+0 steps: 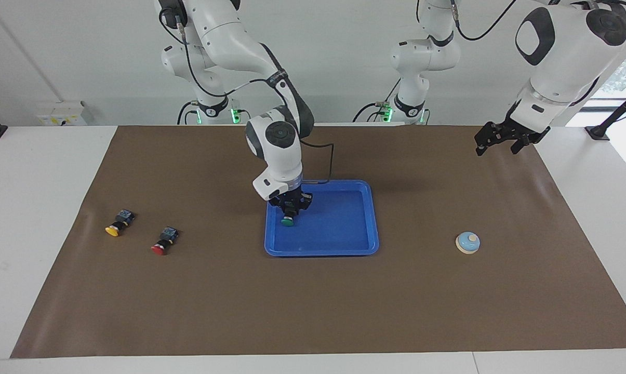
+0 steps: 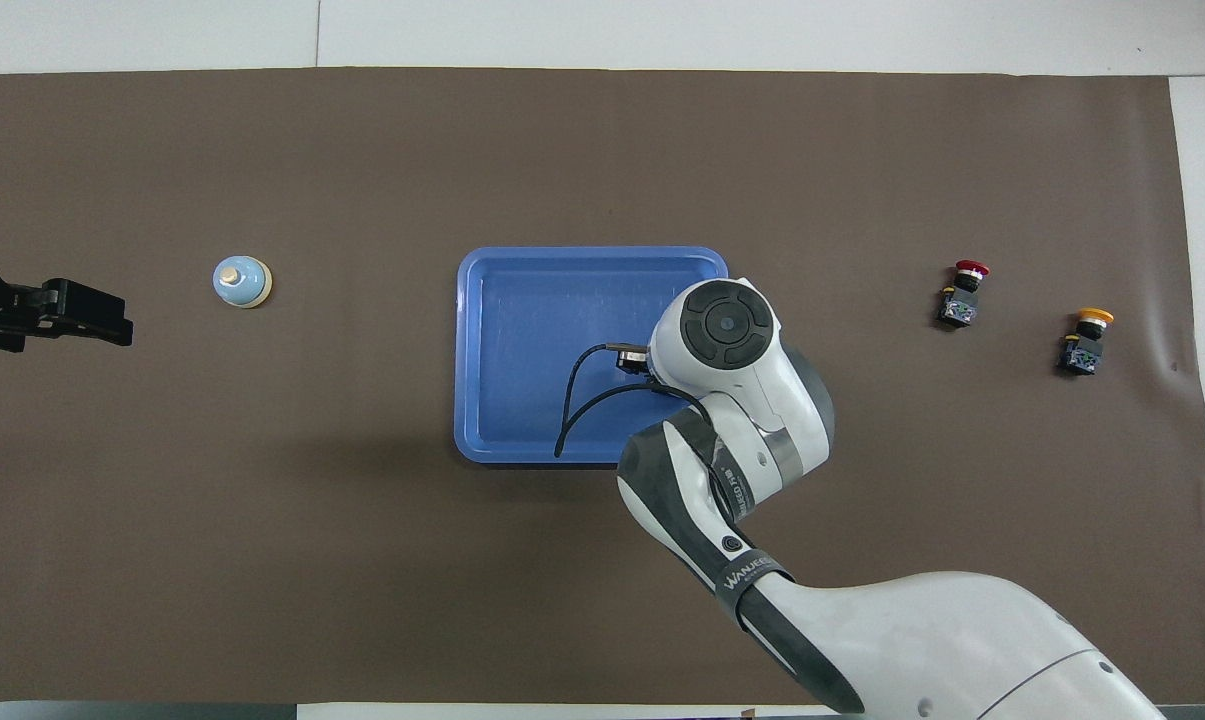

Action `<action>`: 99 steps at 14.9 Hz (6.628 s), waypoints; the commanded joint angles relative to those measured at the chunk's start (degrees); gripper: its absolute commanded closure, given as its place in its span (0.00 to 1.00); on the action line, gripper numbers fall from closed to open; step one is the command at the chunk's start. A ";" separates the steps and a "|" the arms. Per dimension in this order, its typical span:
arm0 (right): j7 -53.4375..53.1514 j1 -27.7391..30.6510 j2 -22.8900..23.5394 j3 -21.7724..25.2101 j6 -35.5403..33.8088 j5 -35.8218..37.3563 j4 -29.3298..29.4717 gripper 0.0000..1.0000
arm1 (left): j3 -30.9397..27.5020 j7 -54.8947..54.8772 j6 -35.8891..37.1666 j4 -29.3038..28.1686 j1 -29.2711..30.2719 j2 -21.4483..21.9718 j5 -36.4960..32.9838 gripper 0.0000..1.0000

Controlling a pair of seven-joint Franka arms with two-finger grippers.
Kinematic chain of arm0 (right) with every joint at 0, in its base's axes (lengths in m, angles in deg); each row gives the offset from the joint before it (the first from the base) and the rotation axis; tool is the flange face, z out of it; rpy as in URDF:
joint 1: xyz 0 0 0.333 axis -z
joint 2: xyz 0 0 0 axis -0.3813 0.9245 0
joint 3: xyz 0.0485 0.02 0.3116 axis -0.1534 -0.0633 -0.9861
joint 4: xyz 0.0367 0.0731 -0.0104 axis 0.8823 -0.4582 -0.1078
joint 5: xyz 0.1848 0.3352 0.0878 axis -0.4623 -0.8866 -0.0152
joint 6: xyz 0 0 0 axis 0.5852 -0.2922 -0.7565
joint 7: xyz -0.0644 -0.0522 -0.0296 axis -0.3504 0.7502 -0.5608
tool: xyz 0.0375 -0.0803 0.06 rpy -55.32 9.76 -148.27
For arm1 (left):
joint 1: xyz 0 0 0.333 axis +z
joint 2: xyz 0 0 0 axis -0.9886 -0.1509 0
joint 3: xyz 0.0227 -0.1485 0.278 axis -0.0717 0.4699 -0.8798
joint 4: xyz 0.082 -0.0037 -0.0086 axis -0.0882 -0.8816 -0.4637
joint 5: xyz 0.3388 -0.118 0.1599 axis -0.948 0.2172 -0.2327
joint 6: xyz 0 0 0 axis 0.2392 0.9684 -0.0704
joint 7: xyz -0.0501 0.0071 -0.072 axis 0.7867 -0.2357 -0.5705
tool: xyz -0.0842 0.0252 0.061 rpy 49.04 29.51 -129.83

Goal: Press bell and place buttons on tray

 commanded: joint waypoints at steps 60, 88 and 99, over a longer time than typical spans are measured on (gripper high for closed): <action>13.21 15.81 -1.77 -2.00 -18.85 2.05 16.43 1.00 | 0.00 -0.07 0.10 -0.05 0.07 0.58 -0.68 0.00; -11.77 -3.90 4.65 -2.00 -6.61 -1.99 11.94 0.00 | 0.00 -0.07 0.10 -0.05 0.07 0.58 -0.68 0.00; -1.96 11.28 -2.99 -1.12 -23.07 -0.76 19.17 0.00 | 0.00 -0.07 0.10 -0.05 0.07 0.58 -0.68 0.00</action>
